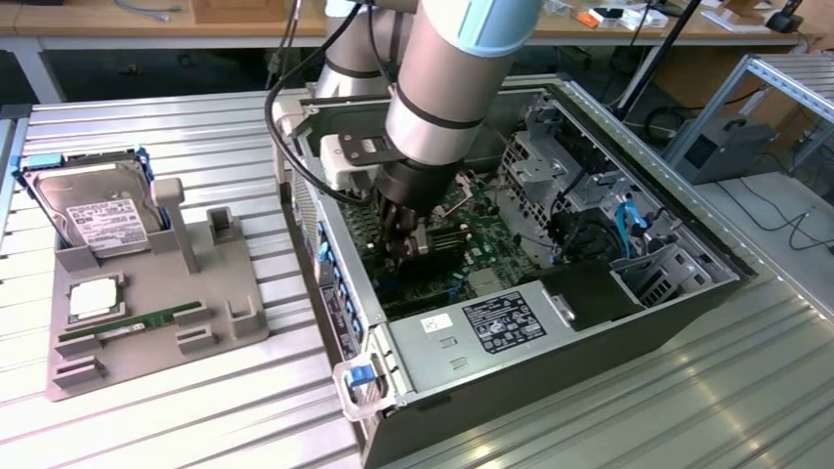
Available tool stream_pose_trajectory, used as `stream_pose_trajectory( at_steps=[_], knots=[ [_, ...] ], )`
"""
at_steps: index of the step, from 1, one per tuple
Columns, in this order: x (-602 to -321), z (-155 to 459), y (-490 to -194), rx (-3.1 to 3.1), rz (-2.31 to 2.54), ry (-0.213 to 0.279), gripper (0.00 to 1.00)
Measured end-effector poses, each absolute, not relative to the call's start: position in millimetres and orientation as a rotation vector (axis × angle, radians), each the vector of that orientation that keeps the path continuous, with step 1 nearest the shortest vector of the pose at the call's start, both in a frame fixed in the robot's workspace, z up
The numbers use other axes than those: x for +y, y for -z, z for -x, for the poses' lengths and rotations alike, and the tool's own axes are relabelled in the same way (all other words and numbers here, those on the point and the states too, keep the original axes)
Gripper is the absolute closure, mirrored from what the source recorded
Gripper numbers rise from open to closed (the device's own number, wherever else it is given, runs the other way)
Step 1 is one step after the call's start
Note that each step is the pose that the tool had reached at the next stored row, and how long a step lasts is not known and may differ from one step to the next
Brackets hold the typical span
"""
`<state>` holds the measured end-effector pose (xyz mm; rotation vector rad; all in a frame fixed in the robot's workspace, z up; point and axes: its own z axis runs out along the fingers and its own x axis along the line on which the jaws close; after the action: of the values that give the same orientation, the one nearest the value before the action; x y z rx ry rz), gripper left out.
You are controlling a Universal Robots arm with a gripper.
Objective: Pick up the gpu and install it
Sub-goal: 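Press down on the gpu until it lock into place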
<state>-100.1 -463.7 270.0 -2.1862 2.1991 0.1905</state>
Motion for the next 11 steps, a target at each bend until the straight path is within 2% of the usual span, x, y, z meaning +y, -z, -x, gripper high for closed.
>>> stream_pose_trajectory(
  at_steps=[3,11],
  knots=[
    [-464.0,100.0,-290.8,2.201,2.188,-0.190,0.89],
    [-466.1,33.6,-291.2,2.224,2.204,-0.257,0.89]
  ],
)
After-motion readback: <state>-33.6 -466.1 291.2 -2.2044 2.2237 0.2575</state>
